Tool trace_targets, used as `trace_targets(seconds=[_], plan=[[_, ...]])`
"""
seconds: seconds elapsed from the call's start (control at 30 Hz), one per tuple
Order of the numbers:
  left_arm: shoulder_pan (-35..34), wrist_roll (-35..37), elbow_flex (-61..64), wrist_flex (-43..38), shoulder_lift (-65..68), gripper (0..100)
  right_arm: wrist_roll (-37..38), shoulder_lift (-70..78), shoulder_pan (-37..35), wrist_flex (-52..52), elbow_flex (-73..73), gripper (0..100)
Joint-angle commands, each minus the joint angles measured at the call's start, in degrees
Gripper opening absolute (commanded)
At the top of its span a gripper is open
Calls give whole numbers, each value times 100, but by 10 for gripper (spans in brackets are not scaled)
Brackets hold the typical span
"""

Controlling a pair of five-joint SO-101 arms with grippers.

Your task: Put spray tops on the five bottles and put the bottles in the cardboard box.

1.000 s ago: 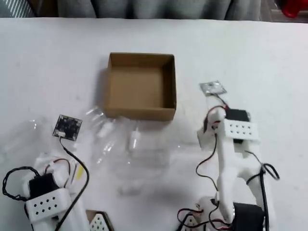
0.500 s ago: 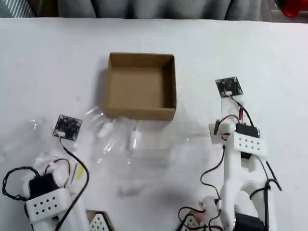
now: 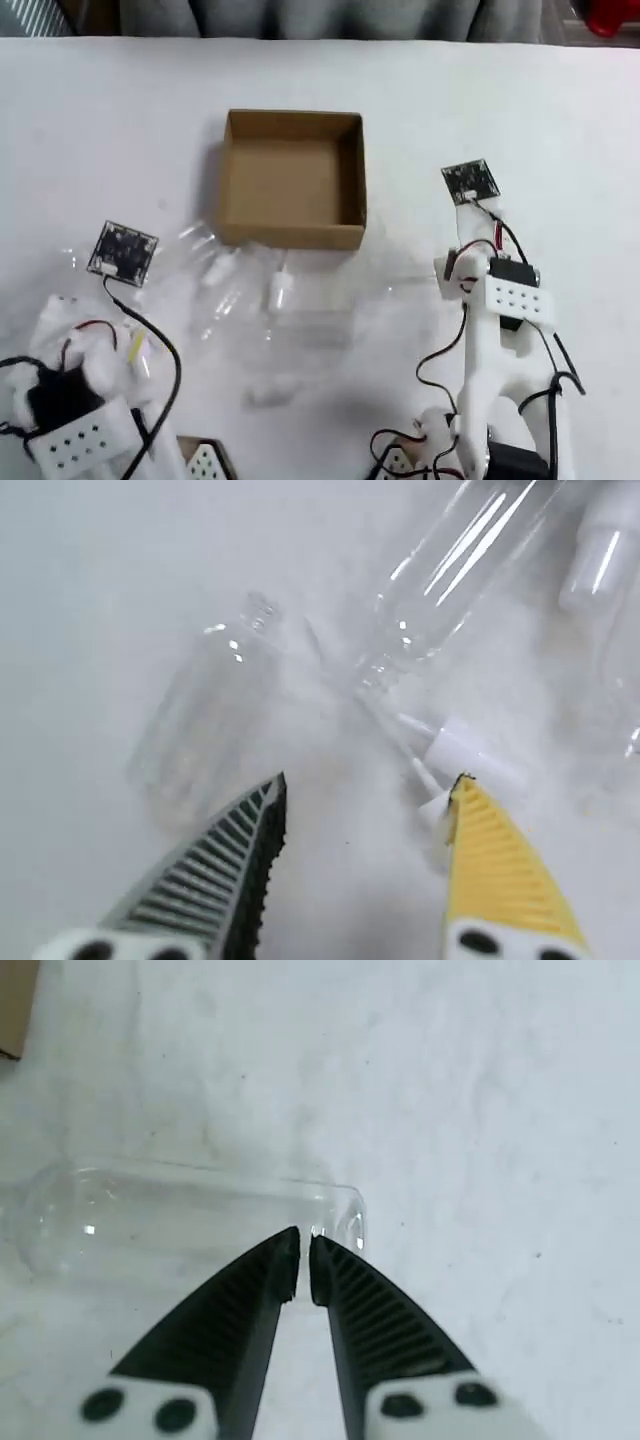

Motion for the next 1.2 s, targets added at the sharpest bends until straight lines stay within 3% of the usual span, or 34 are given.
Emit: trace_targets(seconds=[0.0,0.23,0.63,0.93,1.17], plan=[[-84,-527,-1327,800,-48,255,79,101,57,31,185,16],[-92,-1292,-1987,1275,330,256,79,119,57,31,202,16],[-409,-2435,-3429,677,3644,256,88,119,57,22,202,17],[-409,-3068,-3543,352,3934,256,88,119,57,22,202,17],[-488,-3042,-3314,-730,3943,256,88,110,-84,-4,281,16]])
